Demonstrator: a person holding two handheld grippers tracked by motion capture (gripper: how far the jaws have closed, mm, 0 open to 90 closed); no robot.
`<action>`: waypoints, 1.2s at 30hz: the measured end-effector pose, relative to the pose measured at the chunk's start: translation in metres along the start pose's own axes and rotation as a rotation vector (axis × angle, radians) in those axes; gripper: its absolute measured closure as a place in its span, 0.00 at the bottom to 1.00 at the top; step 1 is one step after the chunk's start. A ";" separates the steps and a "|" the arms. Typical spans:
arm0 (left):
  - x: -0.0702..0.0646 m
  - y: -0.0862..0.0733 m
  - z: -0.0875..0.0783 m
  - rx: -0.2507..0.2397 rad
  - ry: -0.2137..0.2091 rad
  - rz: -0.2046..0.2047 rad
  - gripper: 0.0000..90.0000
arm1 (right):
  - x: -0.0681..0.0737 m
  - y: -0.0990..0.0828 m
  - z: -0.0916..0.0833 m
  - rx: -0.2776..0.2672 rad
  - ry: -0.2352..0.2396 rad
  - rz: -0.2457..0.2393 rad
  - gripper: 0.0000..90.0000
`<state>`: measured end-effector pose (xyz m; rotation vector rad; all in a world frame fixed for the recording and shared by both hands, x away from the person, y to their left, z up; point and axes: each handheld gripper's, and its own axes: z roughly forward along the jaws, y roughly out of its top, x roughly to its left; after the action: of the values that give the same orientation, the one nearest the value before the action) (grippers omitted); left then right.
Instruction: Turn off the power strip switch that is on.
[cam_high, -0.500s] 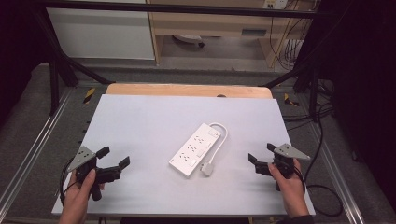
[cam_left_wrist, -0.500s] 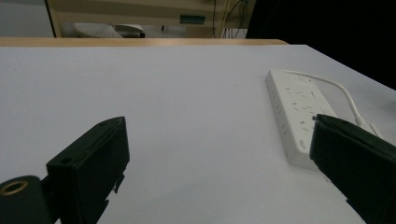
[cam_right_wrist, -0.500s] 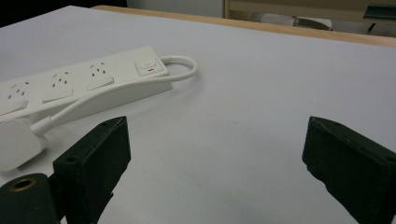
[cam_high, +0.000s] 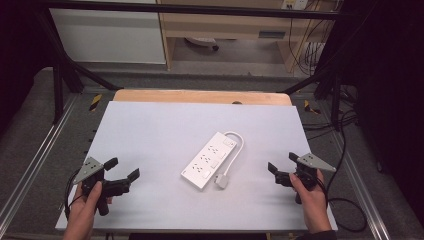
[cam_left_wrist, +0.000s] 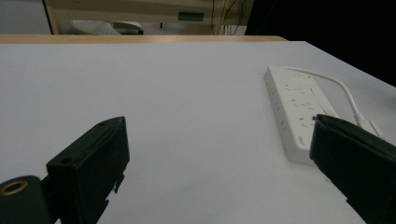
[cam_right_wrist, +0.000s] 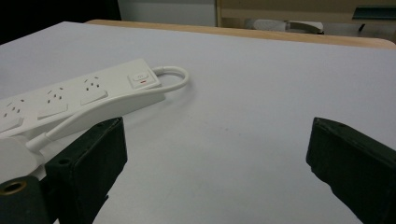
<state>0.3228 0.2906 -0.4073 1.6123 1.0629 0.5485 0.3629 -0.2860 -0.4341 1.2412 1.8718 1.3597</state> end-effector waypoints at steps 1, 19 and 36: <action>0.000 0.001 0.000 -0.004 0.002 0.000 0.05 | 0.000 0.000 0.000 0.006 0.001 0.002 0.06; 0.001 -0.001 0.002 0.024 -0.002 -0.004 0.05 | 0.004 0.003 -0.002 -0.025 0.008 0.004 0.08; 0.001 -0.004 0.003 0.033 0.006 -0.010 0.05 | 0.024 0.010 -0.004 -0.040 0.038 -0.035 0.07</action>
<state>0.3246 0.2902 -0.4119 1.6338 1.0891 0.5314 0.3521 -0.2656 -0.4210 1.1655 1.8745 1.4048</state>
